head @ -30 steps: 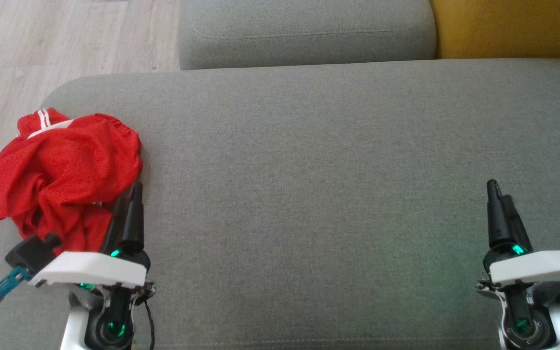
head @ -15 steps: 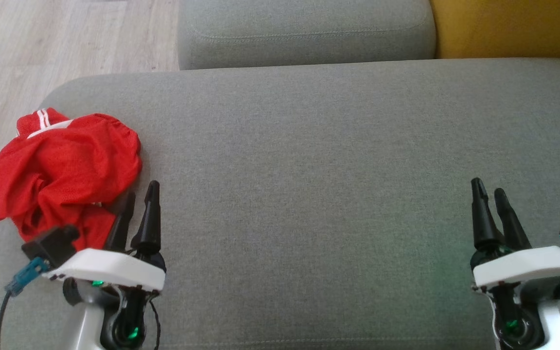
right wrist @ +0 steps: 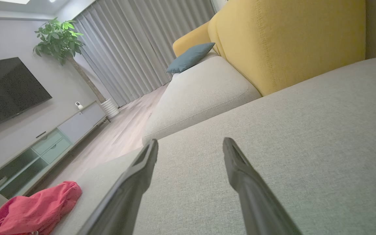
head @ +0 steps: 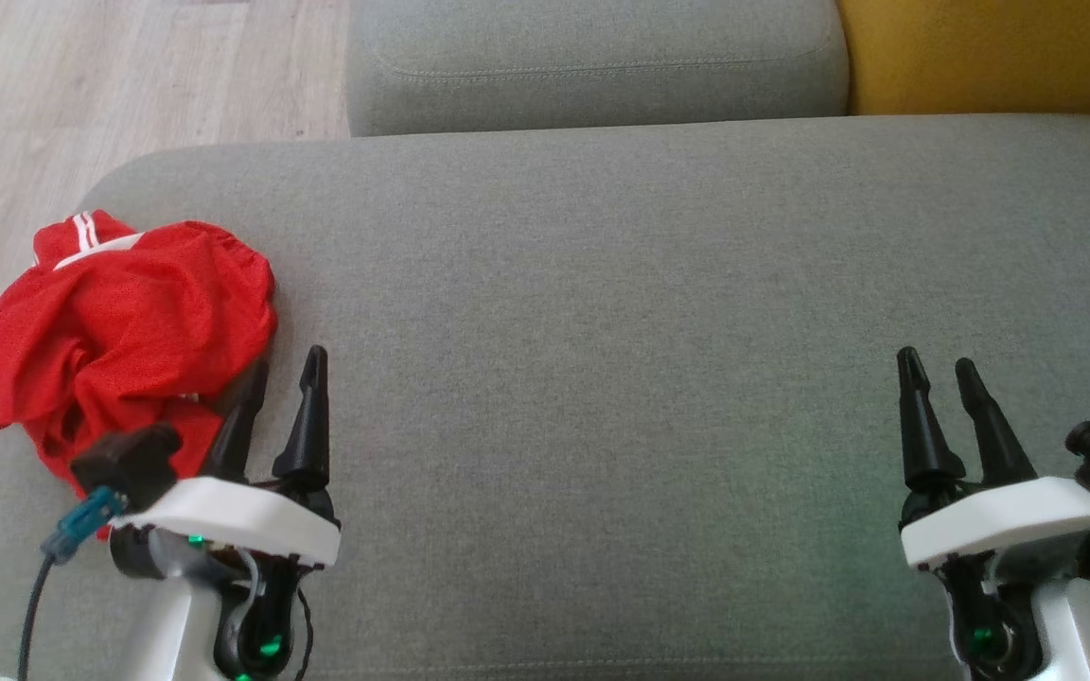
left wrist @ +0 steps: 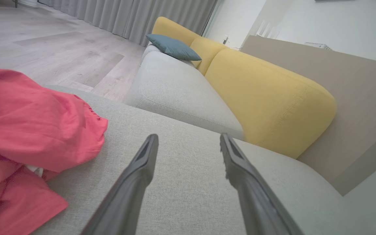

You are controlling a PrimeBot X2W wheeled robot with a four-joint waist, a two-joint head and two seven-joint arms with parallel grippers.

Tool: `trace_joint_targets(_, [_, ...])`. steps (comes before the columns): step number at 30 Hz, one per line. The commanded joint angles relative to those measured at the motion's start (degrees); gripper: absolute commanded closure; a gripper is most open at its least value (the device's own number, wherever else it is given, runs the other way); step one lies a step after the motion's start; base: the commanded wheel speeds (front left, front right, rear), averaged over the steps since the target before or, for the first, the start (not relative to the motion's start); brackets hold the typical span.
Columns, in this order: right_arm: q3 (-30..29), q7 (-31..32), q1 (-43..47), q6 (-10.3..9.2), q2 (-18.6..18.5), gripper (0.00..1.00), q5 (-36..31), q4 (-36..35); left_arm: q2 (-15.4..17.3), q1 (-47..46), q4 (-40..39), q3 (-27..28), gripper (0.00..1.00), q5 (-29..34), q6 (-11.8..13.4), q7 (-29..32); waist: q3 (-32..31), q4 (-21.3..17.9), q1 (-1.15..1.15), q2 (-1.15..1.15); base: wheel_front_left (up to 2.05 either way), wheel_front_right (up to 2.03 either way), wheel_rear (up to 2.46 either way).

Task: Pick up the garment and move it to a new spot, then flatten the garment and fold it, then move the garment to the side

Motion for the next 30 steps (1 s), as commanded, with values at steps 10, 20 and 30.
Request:
trace_joint_targets(10, [1.32,-1.66,-0.62,0.36,0.16,0.00,-8.11,-2.66,1.52,-3.09,-0.29,0.35,0.00,7.71,0.75,-2.57,0.11,0.18,0.00,0.00,0.00,0.00,0.00])
trace_joint_targets(20, [1.47,-2.69,-0.11,0.39,0.67,0.00,-13.84,-2.53,1.50,-3.35,1.27,0.04,0.00,13.06,1.00,-4.09,0.18,0.29,0.00,0.00,0.00,0.00,0.00])
trace_joint_targets(30, [1.87,-4.04,0.17,0.42,1.20,0.00,-19.43,-2.71,1.21,-3.85,2.81,0.48,0.00,18.85,1.97,-5.76,0.32,0.24,0.00,0.00,0.00,0.00,0.00])
